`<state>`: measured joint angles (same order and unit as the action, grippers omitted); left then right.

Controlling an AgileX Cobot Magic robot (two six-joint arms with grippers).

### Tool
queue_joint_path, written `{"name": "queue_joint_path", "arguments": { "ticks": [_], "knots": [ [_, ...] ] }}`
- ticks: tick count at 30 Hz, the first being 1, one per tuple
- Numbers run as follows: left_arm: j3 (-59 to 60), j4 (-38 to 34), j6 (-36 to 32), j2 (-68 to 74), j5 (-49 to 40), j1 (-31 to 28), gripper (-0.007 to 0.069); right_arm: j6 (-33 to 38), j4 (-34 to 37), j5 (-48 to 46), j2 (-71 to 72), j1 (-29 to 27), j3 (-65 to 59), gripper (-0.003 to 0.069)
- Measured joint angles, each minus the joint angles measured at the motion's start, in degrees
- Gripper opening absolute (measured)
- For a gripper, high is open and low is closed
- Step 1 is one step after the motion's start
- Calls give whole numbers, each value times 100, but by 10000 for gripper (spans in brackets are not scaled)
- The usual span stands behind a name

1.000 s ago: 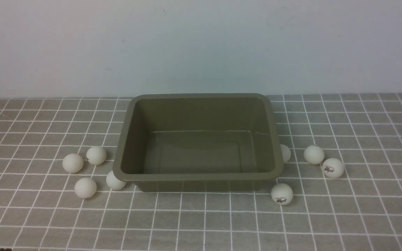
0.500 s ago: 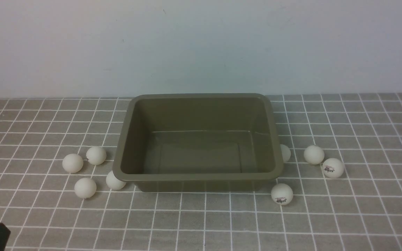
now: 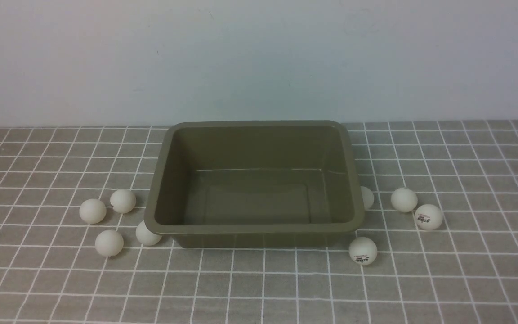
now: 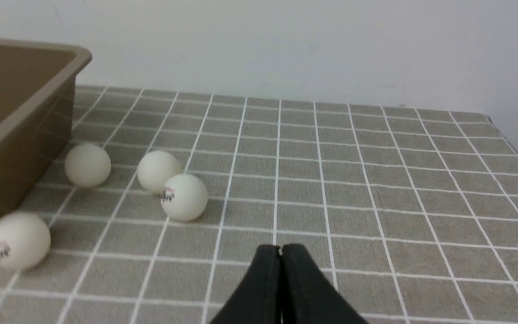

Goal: Put the table tennis balls into the box on the grey coffee tablecloth.
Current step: 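Reach for and grasp a ping pong ball on the table beside the basket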

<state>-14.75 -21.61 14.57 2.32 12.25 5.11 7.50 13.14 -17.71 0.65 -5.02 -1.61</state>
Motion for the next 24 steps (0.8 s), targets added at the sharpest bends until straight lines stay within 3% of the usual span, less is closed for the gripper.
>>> {"name": "queue_joint_path", "arguments": {
  "ticks": [3,5,9,10,12,18,20,24],
  "knots": [
    [-2137,1034,-215,1591,-3286,0,-5,-974,2053,1112,0,75,-5,-15],
    [-2898,1348,-452,2551,-4827,0,-5,-1215,2946,1556,0,87,-5,-15],
    [-3501,1523,-930,4121,-6520,0,-5,-1279,4323,2362,0,94,-5,-15],
    [-3509,1519,-958,4196,-6520,0,-5,-1279,4323,2362,0,94,-5,-15],
    [-3519,1564,-1322,5269,-6892,0,-5,-1279,5129,2834,0,94,-5,-15],
    [-3519,1564,-1604,6580,-6536,0,-5,-1279,6141,3283,0,94,-5,-15],
    [-3519,1564,-1644,7013,-6215,0,-5,-1117,6052,3187,0,106,-5,-15],
    [-3519,1564,-1661,7493,-5693,0,-5,-540,4955,1999,0,110,413,-15]
  ]
}}
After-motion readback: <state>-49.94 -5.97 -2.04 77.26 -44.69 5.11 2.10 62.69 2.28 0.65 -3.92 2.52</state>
